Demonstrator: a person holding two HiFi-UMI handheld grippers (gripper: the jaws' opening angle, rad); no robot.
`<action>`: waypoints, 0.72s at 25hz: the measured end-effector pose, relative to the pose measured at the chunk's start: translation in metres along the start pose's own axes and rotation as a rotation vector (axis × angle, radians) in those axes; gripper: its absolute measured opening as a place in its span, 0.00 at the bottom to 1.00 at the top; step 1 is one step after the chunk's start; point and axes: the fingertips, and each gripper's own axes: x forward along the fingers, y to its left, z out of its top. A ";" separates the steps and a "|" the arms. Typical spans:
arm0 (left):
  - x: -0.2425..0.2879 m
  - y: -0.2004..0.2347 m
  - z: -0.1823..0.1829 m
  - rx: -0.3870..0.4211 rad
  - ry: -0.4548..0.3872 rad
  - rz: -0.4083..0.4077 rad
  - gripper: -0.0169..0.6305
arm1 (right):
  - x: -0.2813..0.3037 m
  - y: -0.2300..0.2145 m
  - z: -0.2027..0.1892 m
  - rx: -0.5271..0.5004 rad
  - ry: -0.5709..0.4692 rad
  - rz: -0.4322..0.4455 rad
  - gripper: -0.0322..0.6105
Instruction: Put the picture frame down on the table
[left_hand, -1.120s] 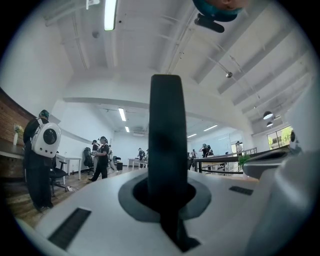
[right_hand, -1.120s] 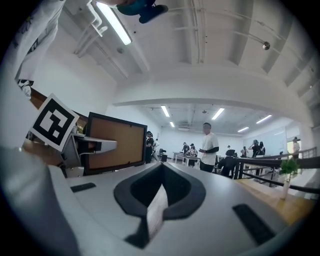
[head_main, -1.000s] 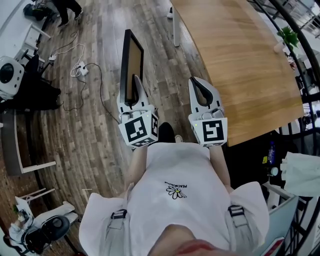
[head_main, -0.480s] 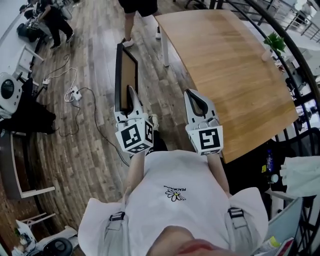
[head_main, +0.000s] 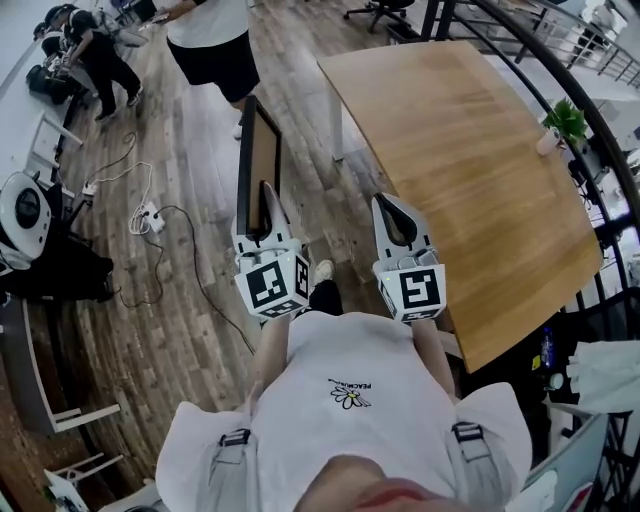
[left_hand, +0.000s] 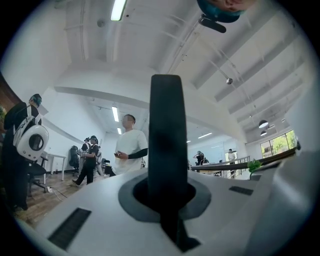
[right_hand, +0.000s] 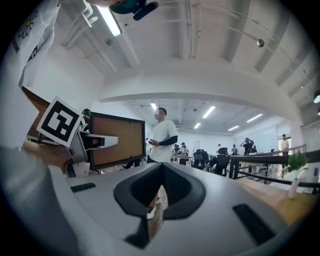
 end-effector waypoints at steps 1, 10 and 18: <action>0.013 0.007 -0.001 -0.005 0.001 -0.005 0.06 | 0.014 0.001 0.002 -0.007 -0.001 -0.002 0.06; 0.134 0.056 -0.001 0.006 -0.016 -0.091 0.06 | 0.143 -0.012 0.017 -0.025 0.009 -0.084 0.06; 0.207 0.082 -0.014 0.052 -0.011 -0.149 0.06 | 0.225 -0.011 0.018 -0.022 0.027 -0.088 0.06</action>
